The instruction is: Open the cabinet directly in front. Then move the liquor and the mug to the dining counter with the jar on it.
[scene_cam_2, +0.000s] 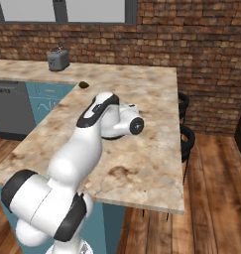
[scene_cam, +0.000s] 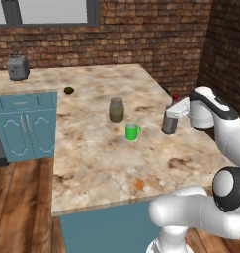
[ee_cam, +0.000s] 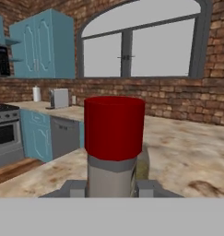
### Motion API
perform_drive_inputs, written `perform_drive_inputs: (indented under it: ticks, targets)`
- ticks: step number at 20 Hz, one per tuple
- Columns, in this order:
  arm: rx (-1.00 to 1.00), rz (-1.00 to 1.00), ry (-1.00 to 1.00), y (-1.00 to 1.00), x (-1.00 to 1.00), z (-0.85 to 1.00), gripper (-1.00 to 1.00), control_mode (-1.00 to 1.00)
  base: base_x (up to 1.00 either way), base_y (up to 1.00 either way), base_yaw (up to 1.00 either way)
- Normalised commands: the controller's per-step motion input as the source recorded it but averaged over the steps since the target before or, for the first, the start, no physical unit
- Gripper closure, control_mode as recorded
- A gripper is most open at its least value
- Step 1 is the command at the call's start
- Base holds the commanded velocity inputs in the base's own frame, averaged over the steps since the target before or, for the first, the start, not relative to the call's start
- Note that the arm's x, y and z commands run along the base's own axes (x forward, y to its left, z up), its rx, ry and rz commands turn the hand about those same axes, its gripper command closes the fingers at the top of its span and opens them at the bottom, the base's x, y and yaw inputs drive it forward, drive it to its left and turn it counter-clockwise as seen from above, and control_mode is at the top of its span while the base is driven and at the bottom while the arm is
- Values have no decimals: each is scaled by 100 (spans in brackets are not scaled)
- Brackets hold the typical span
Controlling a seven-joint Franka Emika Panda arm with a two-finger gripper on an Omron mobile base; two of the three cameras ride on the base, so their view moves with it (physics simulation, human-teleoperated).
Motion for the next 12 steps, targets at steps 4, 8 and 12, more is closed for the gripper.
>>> perform_drive_inputs:
  ticks: [4, 8, 12]
  targets:
    - [0, -3, 0, 0, 43, -31, 100, -100, 0, 0, 0]
    - [0, -2, -1, 0, 36, -31, 100, -100, 0, 0, 0]
    - [0, 0, 0, 0, 31, -21, 100, -100, 0, 0, 0]
